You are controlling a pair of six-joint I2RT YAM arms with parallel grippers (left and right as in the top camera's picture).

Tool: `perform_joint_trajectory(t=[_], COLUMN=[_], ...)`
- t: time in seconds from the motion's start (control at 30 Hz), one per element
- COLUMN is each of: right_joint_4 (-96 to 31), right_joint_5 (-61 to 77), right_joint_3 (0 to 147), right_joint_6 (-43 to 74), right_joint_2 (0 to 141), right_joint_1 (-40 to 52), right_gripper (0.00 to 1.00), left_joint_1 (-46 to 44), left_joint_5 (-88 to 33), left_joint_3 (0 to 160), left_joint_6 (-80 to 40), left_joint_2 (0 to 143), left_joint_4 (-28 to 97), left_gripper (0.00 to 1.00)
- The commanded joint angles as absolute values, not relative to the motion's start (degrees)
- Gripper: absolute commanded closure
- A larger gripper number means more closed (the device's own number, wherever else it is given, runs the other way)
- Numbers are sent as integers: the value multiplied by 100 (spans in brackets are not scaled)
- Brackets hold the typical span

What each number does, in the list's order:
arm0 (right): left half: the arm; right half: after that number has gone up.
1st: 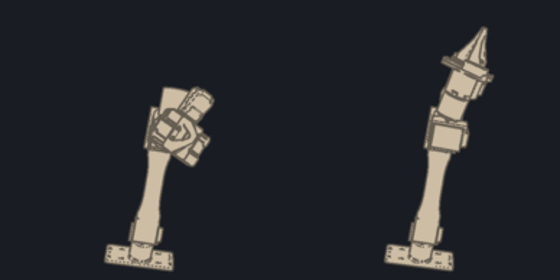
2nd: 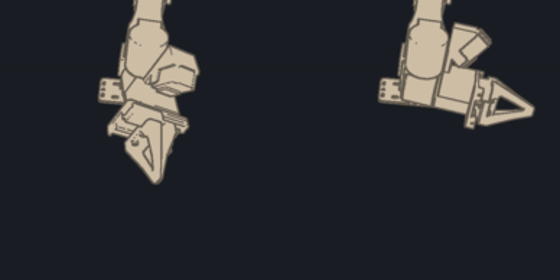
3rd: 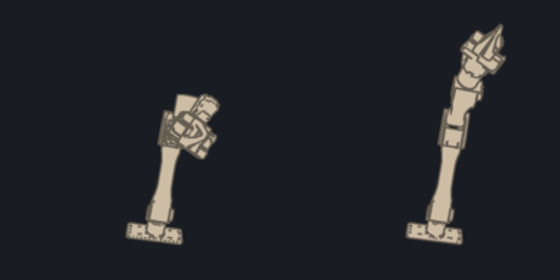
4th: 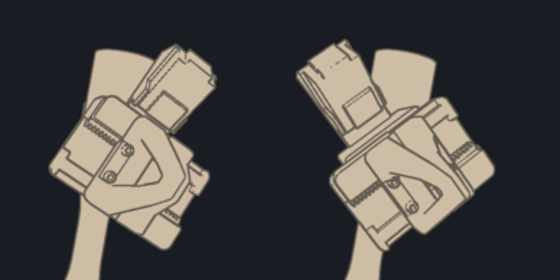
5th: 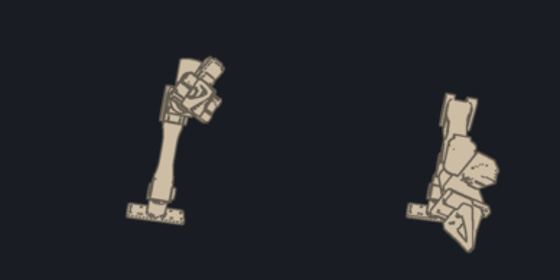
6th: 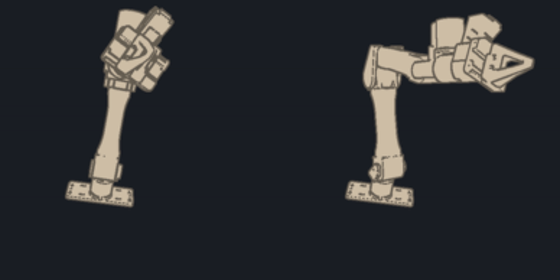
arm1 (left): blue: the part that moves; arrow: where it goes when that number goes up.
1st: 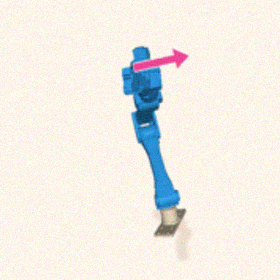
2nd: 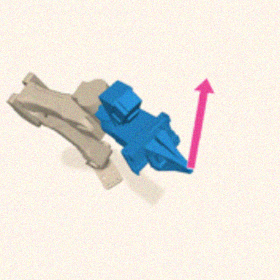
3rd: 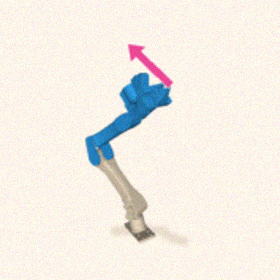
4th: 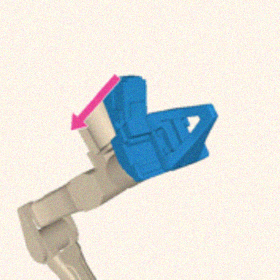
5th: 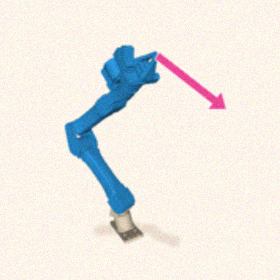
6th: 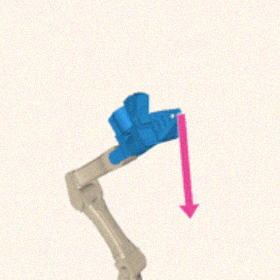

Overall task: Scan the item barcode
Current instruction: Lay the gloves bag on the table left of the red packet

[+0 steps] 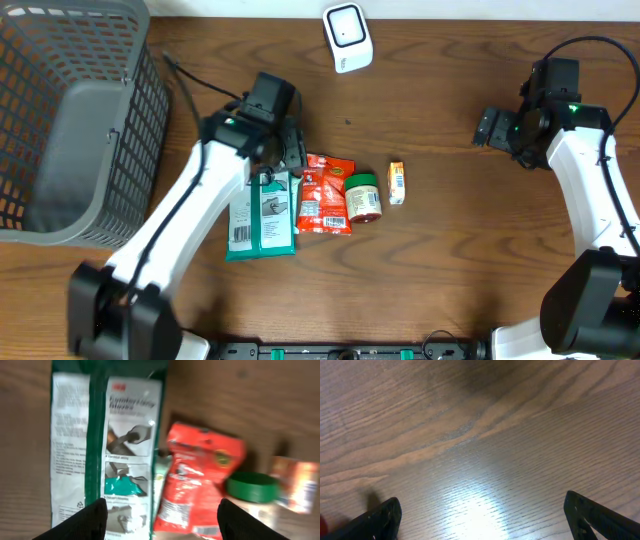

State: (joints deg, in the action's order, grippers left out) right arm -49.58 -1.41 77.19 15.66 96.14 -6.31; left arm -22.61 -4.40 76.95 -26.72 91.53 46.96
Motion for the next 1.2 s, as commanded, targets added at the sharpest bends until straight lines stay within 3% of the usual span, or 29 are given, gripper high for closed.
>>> perform_joint_trajectory(t=[0.0,0.17,0.2,1.17], right_joint_4=[-4958,-4958,-4958,-4958], right_joint_5=[-163,-163,-163,-163], right_joint_3=[7800,7800,7800,7800], right_joint_6=[1492,1492,1492,1492], right_joint_2=[9559,9559,9559,9559], right_joint_1=[-639,-639,-639,-639], right_gripper=[1,1,1,1], left_joint_1=[-2257,-2257,-2257,-2259], left_joint_5=[-489,-467,-464,-469], left_joint_3=[7894,7894,7891,7887], left_joint_6=[-2351,-1881,-1811,-1802], left_joint_2=[8490,8114,8093,8093], left_joint_4=[4755,4770,4768,4768], left_gripper=[26,21,14,13])
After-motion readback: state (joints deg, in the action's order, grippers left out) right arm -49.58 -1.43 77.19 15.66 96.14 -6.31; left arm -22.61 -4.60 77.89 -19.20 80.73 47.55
